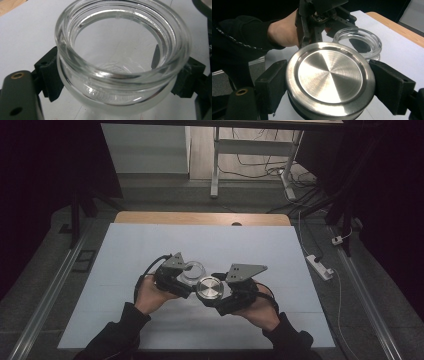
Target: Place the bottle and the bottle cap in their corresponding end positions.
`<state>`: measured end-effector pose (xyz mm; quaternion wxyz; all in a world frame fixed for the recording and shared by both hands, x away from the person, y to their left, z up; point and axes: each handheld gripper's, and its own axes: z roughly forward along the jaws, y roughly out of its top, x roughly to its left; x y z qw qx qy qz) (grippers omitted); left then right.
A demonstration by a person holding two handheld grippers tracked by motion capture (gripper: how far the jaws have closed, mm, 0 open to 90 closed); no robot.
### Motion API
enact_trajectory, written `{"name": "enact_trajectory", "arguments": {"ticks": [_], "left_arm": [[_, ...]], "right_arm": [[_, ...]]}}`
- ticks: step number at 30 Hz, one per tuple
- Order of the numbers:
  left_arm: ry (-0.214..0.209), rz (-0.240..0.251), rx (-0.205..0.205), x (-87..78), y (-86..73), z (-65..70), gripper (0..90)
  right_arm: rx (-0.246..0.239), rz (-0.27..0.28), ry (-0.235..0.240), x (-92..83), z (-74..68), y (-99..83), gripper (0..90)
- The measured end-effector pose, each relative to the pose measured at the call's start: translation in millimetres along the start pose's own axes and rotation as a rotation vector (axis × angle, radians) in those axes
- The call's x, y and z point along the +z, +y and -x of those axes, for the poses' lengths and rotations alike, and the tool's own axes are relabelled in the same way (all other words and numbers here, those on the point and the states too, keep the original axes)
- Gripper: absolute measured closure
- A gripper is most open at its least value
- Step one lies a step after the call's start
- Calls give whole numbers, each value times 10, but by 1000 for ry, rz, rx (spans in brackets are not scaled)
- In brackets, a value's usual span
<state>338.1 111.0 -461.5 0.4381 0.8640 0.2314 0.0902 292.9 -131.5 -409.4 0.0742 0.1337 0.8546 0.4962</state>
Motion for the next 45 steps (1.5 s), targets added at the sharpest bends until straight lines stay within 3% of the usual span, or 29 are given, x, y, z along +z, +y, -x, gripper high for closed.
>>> {"name": "enact_trajectory", "arguments": {"ticks": [14, 30, 45], "left_arm": [[23, 22, -13, 13, 54, -88, 157], [31, 43, -14, 204, 203, -191, 156], [59, 51, -24, 333, 159, -300, 157]], "right_arm": [[7, -18, 24, 66, -77, -116, 182], [3, -35, 14, 151, -123, -350, 182], [13, -54, 8, 341, -107, -596, 182]]}}
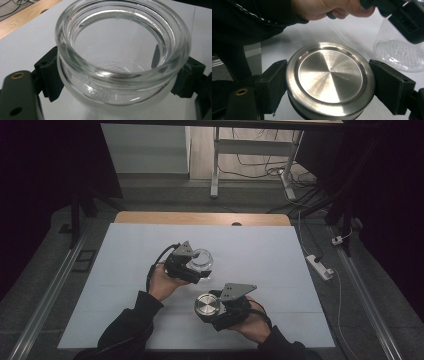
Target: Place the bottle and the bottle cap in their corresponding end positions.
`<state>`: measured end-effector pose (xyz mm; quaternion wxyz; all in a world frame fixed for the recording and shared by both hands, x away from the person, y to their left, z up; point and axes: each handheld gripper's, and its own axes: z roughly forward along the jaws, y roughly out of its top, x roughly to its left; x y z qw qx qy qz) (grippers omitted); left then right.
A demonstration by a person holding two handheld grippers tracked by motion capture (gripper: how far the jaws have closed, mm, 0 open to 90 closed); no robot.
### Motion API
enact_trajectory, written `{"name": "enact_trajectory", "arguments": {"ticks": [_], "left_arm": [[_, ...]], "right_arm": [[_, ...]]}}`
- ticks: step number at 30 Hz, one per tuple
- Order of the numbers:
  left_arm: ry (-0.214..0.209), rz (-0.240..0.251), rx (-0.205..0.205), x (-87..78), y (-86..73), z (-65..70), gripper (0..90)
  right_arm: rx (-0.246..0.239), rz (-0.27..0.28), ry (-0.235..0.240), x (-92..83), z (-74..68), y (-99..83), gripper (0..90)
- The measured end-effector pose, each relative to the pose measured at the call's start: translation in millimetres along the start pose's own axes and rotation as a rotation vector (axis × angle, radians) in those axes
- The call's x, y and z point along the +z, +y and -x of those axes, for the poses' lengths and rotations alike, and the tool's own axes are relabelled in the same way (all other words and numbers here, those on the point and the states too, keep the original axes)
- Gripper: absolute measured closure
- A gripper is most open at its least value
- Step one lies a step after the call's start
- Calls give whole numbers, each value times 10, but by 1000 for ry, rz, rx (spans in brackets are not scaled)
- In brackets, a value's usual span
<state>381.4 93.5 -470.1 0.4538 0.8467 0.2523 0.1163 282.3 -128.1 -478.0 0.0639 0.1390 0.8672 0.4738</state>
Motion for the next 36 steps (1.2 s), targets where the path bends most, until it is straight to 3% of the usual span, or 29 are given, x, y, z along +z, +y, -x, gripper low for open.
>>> {"name": "enact_trajectory", "arguments": {"ticks": [16, 36], "left_arm": [[21, 4, 2, 117, -86, -60, 156], [38, -1, -3, 233, -152, -77, 156]], "right_arm": [[3, -26, 7, 224, 39, -209, 182], [1, -140, 3, 500, 62, -367, 181]]}}
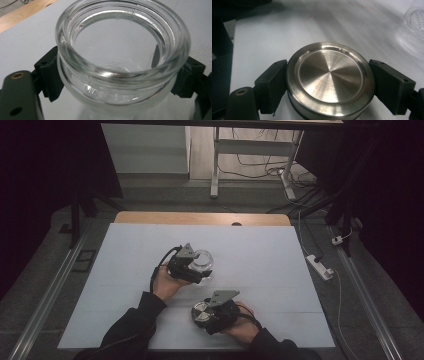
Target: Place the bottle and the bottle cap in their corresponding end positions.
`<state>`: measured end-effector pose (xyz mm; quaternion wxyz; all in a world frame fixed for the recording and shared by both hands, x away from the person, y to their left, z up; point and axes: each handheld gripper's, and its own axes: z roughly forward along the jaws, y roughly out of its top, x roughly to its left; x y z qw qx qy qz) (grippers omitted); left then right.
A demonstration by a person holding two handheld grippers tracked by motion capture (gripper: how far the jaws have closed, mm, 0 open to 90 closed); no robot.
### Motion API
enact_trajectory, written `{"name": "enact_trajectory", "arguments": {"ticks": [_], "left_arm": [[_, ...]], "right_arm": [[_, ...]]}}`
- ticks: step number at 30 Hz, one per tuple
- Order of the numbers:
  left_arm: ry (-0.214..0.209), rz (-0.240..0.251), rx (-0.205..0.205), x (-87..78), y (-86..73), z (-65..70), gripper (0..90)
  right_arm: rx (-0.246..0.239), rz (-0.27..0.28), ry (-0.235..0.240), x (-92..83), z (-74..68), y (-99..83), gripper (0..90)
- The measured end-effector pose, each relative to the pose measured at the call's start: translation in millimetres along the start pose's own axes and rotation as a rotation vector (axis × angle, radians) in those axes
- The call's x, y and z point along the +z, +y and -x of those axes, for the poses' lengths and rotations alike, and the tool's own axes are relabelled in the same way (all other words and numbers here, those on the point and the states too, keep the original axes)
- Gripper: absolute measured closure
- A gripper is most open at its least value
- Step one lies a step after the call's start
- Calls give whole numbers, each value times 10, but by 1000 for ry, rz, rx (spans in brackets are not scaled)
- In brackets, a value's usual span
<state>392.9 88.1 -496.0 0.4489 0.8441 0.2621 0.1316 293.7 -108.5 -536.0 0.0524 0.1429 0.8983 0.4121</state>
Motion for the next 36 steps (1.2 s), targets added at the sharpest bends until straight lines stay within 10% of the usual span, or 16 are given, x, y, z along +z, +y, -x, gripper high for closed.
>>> {"name": "enact_trajectory", "arguments": {"ticks": [36], "left_arm": [[-12, -68, -20, 69, -153, -38, 64]], "right_arm": [[9, -41, -4, 28, -2, 32, 123]]}}
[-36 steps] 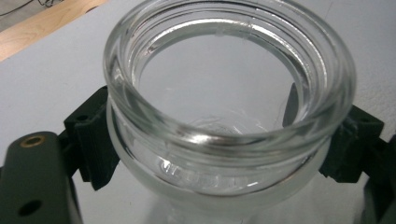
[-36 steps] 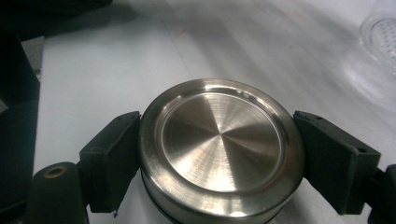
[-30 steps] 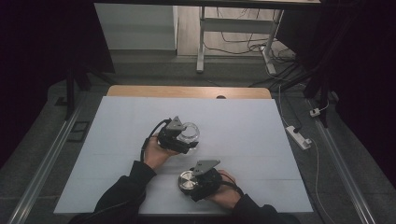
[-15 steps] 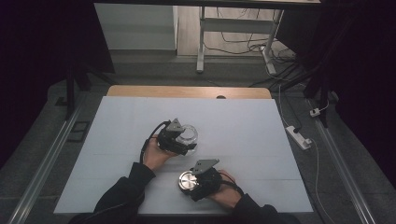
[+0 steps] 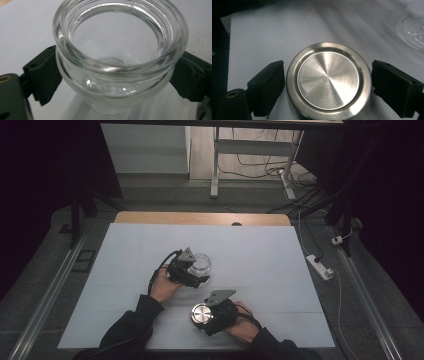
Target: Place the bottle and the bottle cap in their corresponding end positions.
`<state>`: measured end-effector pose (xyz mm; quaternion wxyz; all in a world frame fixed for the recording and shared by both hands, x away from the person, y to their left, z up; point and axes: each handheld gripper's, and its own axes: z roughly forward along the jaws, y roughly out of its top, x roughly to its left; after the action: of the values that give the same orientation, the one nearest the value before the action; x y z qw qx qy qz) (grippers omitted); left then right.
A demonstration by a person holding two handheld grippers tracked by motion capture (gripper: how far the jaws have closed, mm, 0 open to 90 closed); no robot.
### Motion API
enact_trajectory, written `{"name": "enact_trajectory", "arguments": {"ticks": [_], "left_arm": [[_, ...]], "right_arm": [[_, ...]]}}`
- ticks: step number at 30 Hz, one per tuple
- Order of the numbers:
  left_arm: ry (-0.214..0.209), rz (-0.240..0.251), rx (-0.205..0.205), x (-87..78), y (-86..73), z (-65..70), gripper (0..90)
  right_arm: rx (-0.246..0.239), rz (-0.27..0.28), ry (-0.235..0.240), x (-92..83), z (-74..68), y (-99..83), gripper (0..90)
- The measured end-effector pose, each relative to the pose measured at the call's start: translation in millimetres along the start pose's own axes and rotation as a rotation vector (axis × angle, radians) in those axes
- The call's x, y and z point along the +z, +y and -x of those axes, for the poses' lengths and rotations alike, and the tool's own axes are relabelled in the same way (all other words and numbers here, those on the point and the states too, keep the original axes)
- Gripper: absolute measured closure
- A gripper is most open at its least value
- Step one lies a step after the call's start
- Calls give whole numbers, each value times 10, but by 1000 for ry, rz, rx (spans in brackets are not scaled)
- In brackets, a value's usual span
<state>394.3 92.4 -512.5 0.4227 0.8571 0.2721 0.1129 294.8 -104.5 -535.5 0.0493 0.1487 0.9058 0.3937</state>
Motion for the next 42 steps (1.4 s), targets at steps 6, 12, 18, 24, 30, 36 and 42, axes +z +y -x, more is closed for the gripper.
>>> {"name": "enact_trajectory", "arguments": {"ticks": [6, 12, 18, 24, 30, 36, 42], "left_arm": [[-20, 2, -6, -32, 1, 19, 30], [-28, 3, -16, -66, -34, 22, 12], [-29, 5, -25, -126, -53, 40, 3], [-46, 19, -59, -232, -90, 66, 0], [-53, -9, -59, -299, -149, 94, 0], [-47, -15, -63, -386, -198, 124, 0], [-52, -9, -82, -512, -299, 184, 0]], "right_arm": [[3, 3, -1, -17, -2, 8, 103], [4, 8, 2, -39, -14, 18, 92], [4, 21, 7, -73, -6, 26, 83], [46, 46, 5, -157, 31, 23, 72], [86, 67, -5, -263, 67, 27, 56], [107, 60, -23, -346, 89, 5, 21], [124, 64, -47, -450, 110, -4, 15]]}}
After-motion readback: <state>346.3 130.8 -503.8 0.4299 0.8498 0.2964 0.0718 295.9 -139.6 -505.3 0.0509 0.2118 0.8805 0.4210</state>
